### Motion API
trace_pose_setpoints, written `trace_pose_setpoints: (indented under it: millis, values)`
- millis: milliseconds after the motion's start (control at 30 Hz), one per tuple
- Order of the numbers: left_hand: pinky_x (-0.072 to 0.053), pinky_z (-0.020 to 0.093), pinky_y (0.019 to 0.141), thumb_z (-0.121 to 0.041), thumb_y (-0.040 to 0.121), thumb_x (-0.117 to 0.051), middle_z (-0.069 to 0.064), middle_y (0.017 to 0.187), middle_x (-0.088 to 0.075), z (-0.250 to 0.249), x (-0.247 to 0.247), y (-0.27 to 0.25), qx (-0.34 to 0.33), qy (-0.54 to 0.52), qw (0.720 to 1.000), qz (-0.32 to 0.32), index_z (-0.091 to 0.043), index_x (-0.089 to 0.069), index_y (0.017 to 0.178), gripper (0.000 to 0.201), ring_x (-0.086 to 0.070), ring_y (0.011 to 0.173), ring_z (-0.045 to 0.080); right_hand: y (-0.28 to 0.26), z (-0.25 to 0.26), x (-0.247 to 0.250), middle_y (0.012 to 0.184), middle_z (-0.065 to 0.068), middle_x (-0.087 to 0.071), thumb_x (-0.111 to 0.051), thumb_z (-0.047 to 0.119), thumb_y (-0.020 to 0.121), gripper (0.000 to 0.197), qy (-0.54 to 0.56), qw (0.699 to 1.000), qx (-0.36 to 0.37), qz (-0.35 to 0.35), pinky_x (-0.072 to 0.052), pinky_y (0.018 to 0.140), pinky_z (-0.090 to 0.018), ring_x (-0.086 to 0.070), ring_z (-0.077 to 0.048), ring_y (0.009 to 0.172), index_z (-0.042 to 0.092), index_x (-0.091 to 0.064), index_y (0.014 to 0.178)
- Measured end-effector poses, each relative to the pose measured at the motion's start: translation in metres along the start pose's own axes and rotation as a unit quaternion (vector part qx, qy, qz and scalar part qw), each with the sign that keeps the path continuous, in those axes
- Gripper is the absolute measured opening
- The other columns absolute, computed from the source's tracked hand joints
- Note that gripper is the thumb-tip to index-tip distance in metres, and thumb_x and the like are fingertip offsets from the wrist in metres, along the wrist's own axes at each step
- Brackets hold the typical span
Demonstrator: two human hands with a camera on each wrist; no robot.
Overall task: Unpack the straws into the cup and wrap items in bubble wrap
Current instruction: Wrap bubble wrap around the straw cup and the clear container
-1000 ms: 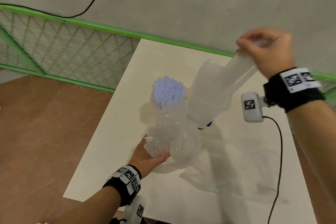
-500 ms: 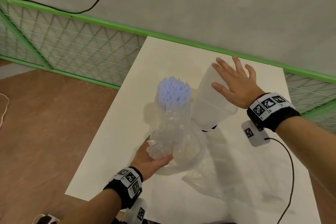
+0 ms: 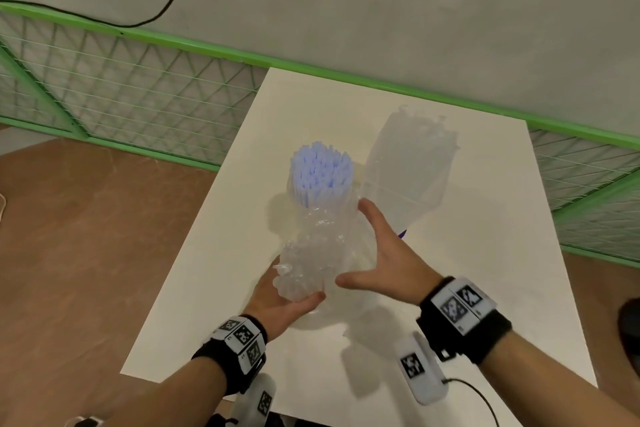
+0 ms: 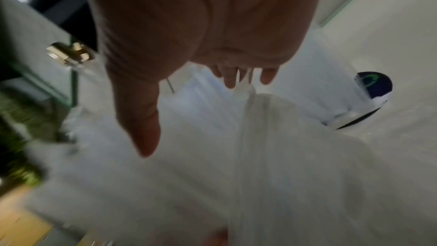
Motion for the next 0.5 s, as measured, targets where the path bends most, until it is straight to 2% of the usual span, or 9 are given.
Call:
trace_pose_setpoints:
  millis: [67,133,200,233,300,333,400,500]
  values:
    - [-0.054,0.012,0.079,-0.016,0.069,-0.089,-0.005,0.107,-0.074,-0.002,0.002,-0.001,-0.004,-0.007,1.000,-0.005,-0.017,-0.060,0.124,0.063,-0.070,0.096,0.001,0.010,0.003,0.000,0.140,0.031,-0.038,-0.089,0.033,0.064,0.102,0.027,0.999,-0.003,0.026,-0.031,0.102,-0.012,-0.036,0.018,0.126,0.041,-0.024,0.142]
    - [-0.054,0.011,0.078,-0.015,0.065,-0.092,-0.005,0.109,-0.073,-0.008,0.002,-0.004,-0.014,-0.009,1.000,-0.001,-0.019,-0.055,0.127,0.073,-0.068,0.096,-0.002,0.013,0.004,0.002,0.130,0.035,-0.044,-0.089,0.025,0.067,0.094,0.034,0.998,-0.009,0.042,-0.032,0.099,-0.009,-0.038,0.023,0.119,0.044,-0.031,0.137]
    - [-0.049,0.006,0.074,-0.012,0.060,-0.094,-0.008,0.114,-0.068,-0.018,0.005,-0.010,-0.039,-0.018,0.999,-0.005,-0.030,-0.049,0.129,0.084,-0.064,0.099,-0.007,0.015,0.000,0.005,0.131,0.028,-0.045,-0.090,0.024,0.065,0.098,0.026,0.998,-0.023,0.051,-0.029,0.107,-0.016,-0.037,0.014,0.125,0.041,-0.032,0.142]
    - [-0.048,0.005,0.075,-0.012,0.059,-0.095,-0.010,0.119,-0.063,-0.025,0.007,-0.013,-0.062,-0.016,0.998,-0.011,-0.040,-0.046,0.126,0.088,-0.061,0.103,-0.009,0.015,-0.001,0.004,0.132,0.024,-0.047,-0.091,0.024,0.063,0.103,0.022,0.997,-0.026,0.062,-0.029,0.110,-0.020,-0.038,0.009,0.128,0.043,-0.030,0.144]
    - [-0.045,0.008,0.087,-0.018,0.056,-0.096,-0.013,0.130,-0.052,-0.041,0.012,-0.020,-0.125,0.012,0.992,-0.018,-0.058,-0.041,0.120,0.093,-0.053,0.117,-0.006,0.015,0.000,-0.004,0.130,0.017,-0.048,-0.092,0.026,0.060,0.109,0.003,0.995,-0.023,0.097,-0.033,0.112,-0.025,-0.043,0.001,0.127,0.050,-0.026,0.144]
    - [-0.044,0.014,0.094,-0.024,0.055,-0.097,-0.012,0.134,-0.048,-0.049,0.011,-0.024,-0.154,0.027,0.988,-0.013,-0.062,-0.040,0.120,0.094,-0.050,0.123,0.000,0.015,0.001,-0.008,0.128,0.015,-0.047,-0.092,0.026,0.059,0.112,-0.014,0.993,-0.017,0.113,-0.036,0.111,-0.027,-0.046,-0.001,0.124,0.052,-0.024,0.143]
    - [-0.044,0.021,0.100,-0.033,0.052,-0.097,-0.010,0.136,-0.047,-0.056,0.009,-0.027,-0.186,0.040,0.982,-0.004,-0.057,-0.039,0.126,0.097,-0.048,0.127,0.009,0.015,0.006,-0.016,0.122,0.017,-0.041,-0.092,0.026,0.058,0.113,-0.061,0.989,-0.001,0.135,-0.040,0.108,-0.029,-0.044,-0.003,0.121,0.055,-0.024,0.142]
    - [-0.043,0.014,0.098,-0.039,0.048,-0.096,-0.014,0.134,-0.050,-0.058,0.005,-0.029,-0.194,0.044,0.980,-0.005,-0.043,-0.039,0.135,0.104,-0.050,0.127,0.007,0.014,0.012,-0.025,0.122,0.020,-0.032,-0.090,0.035,0.053,0.107,-0.117,0.982,0.027,0.143,-0.039,0.108,-0.033,-0.035,-0.007,0.126,0.050,-0.031,0.140]
Point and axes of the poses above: each hand's wrist, its own y-axis towards the middle knuckle, its own x-axis out of the back of the hand, z = x × y, the point moved 10 cm from there along y, towards the middle knuckle
